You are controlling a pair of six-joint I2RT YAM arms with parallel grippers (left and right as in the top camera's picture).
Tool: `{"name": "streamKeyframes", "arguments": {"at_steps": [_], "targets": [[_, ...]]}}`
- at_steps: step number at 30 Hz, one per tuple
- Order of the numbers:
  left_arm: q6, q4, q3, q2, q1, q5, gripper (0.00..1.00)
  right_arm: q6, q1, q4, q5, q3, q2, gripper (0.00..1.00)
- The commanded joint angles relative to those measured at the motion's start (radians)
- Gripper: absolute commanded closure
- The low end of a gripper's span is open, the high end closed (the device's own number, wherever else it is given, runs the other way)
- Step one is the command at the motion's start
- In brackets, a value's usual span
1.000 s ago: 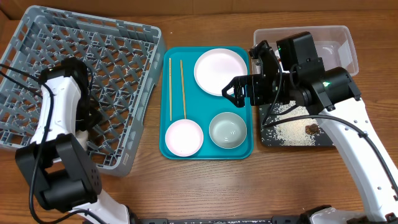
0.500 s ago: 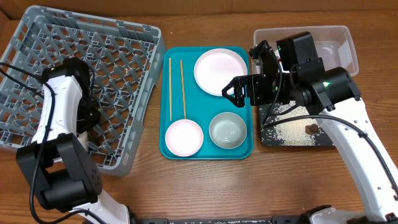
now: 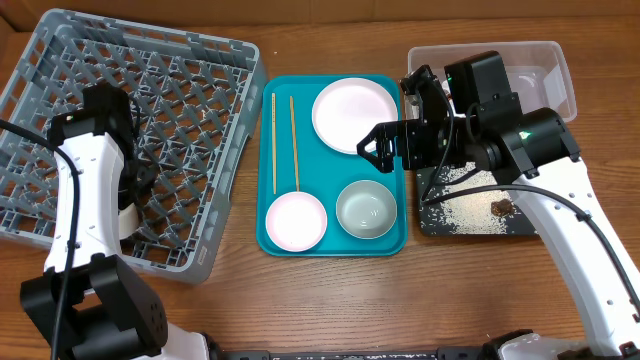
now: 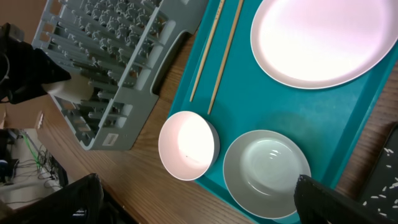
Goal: Sort waste into correct bins and load items into the dishwasher
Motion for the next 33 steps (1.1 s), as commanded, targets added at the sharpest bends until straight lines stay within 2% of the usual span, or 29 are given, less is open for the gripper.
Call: {"name": "streamKeyframes", "arguments": {"at_steps": [1, 8, 10, 12, 15, 21, 25, 27, 29, 31, 32, 33], "targets": [[0.028, 0.006, -0.002, -0.010, 0.006, 0.025, 0.52, 0.000, 0.001, -0.001, 0.010, 0.009, -0.007, 0.00], [0.073, 0.008, -0.005, -0.010, 0.039, 0.079, 0.44, -0.001, 0.001, -0.004, 0.010, 0.009, -0.007, 0.00], [0.079, 0.008, -0.005, -0.010, 0.051, 0.093, 0.40, -0.001, 0.001, -0.004, 0.010, 0.009, -0.007, 0.00], [0.092, 0.006, -0.005, -0.011, 0.053, 0.111, 0.30, -0.001, 0.001, -0.004, 0.011, 0.009, -0.007, 0.00], [0.096, -0.003, -0.005, -0.019, 0.054, 0.119, 0.24, -0.001, 0.001, -0.004, 0.029, 0.009, -0.007, 0.00], [0.122, -0.019, -0.005, -0.096, 0.053, 0.137, 0.21, -0.001, 0.001, -0.004, 0.029, 0.009, -0.007, 0.00], [0.180, -0.017, -0.005, -0.179, 0.036, 0.229, 0.21, -0.001, 0.001, -0.004, 0.029, 0.009, -0.007, 0.00], [0.226, -0.017, -0.005, -0.216, 0.008, 0.286, 0.25, -0.001, 0.001, -0.004, 0.029, 0.009, -0.007, 0.00], [0.257, -0.019, -0.005, -0.229, -0.033, 0.327, 0.39, -0.001, 0.001, -0.004, 0.029, 0.009, -0.007, 0.00], [0.270, -0.026, -0.006, -0.226, -0.085, 0.341, 0.82, -0.001, 0.001, -0.004, 0.029, 0.009, -0.007, 0.00], [0.270, -0.031, -0.008, -0.219, -0.116, 0.338, 0.96, -0.001, 0.001, -0.004, 0.029, 0.009, -0.007, 0.00], [0.269, -0.034, -0.013, -0.211, -0.141, 0.330, 0.96, -0.001, 0.001, -0.004, 0.029, 0.009, -0.007, 0.00]]}}
